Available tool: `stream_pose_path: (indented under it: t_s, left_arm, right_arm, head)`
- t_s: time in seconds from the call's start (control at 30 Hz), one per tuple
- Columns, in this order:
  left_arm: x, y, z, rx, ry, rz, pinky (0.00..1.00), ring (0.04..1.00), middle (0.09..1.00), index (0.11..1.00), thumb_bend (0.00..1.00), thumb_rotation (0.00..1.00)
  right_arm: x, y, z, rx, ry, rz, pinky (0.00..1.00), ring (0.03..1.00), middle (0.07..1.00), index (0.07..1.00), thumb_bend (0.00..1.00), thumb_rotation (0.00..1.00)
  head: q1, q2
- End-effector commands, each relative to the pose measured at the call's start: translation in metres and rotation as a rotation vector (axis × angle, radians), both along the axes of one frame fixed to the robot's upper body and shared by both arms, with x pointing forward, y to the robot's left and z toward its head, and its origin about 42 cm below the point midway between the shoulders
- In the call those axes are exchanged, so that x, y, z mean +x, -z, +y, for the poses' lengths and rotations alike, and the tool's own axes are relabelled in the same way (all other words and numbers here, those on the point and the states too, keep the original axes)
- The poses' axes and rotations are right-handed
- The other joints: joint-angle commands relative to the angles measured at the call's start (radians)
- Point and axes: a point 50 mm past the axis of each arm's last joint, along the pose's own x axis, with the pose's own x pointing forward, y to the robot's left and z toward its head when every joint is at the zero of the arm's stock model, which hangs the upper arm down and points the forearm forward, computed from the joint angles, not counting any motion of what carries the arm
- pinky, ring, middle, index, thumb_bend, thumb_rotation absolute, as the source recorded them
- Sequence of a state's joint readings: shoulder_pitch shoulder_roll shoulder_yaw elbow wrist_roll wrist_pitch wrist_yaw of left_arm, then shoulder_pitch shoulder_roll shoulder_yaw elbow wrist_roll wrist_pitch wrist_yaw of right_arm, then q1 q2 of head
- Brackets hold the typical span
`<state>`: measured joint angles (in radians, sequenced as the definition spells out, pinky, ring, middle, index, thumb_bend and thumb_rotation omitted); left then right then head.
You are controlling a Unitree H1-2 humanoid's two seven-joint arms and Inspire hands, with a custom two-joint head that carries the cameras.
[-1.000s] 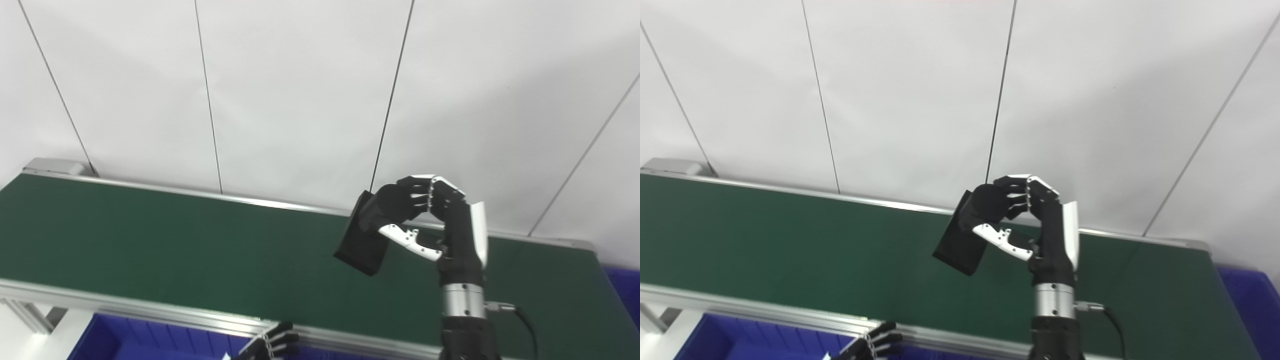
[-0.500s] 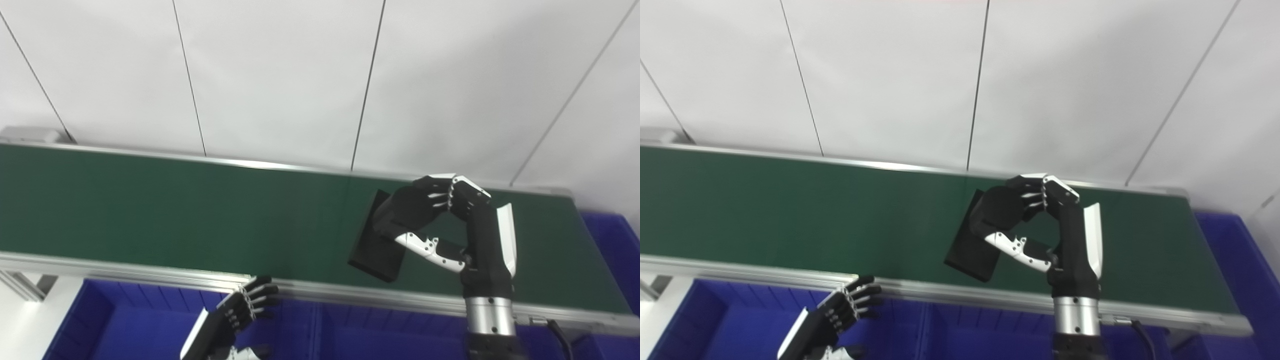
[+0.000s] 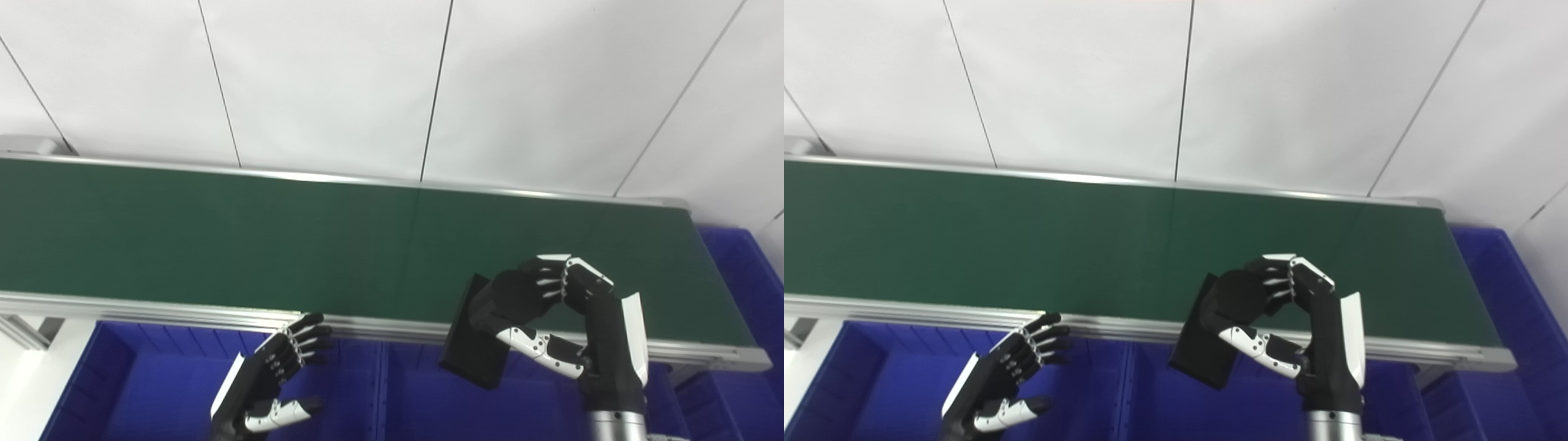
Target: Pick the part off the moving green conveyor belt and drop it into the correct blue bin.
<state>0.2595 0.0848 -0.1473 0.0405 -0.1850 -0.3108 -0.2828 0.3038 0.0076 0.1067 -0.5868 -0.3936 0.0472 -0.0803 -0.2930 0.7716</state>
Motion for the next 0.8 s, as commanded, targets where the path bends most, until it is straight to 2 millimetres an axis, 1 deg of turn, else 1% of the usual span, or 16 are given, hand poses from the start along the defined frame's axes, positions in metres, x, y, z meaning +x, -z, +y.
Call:
stream_pose_path:
  t_s: [0.0,0.13,0.23,0.33,0.5,0.63,0.77]
  left_arm:
    - [0.005,-0.013,0.001,-0.011,0.007,-0.052,0.64,0.717,0.769,0.813,0.92,0.36]
    - [0.005,-0.015,0.003,-0.015,0.005,-0.050,0.64,0.713,0.767,0.812,0.94,0.37]
    - [0.006,-0.017,0.004,-0.022,0.008,-0.047,0.64,0.718,0.768,0.812,0.95,0.36]
    - [0.006,-0.018,0.006,-0.017,0.011,-0.051,0.64,0.715,0.769,0.818,0.94,0.37]
    - [0.007,-0.019,0.010,-0.032,0.008,-0.037,0.65,0.721,0.770,0.818,0.96,0.37]
    - [0.008,-0.020,0.013,-0.032,0.011,-0.035,0.65,0.723,0.772,0.818,0.96,0.37]
    - [0.010,-0.021,0.016,-0.034,0.005,-0.029,0.65,0.725,0.771,0.816,0.97,0.37]
  right_arm:
    - [-0.004,-0.004,0.003,0.006,-0.011,-0.072,0.31,0.434,0.514,0.532,0.50,0.00]
    - [-0.008,0.012,0.003,0.025,-0.005,-0.014,0.34,0.442,0.502,0.524,0.50,0.00]
    - [-0.007,0.030,0.005,0.045,0.008,0.069,0.35,0.440,0.501,0.523,0.50,0.00]
    - [-0.005,0.041,0.007,0.061,0.005,0.114,0.35,0.437,0.504,0.524,0.50,0.00]
    - [0.004,0.073,0.012,0.056,-0.015,0.232,0.33,0.436,0.510,0.526,0.50,0.00]
    - [0.014,0.086,0.018,0.019,-0.036,0.259,0.32,0.432,0.510,0.530,0.50,0.00]
    - [0.025,0.091,0.027,-0.008,-0.065,0.279,0.32,0.433,0.506,0.533,0.50,0.00]
  head:
    - [-0.002,0.006]
    - [-0.006,0.018]
    - [-0.014,0.026]
    - [-0.015,0.031]
    - [-0.024,0.043]
    - [-0.033,0.050]
    - [-0.042,0.055]
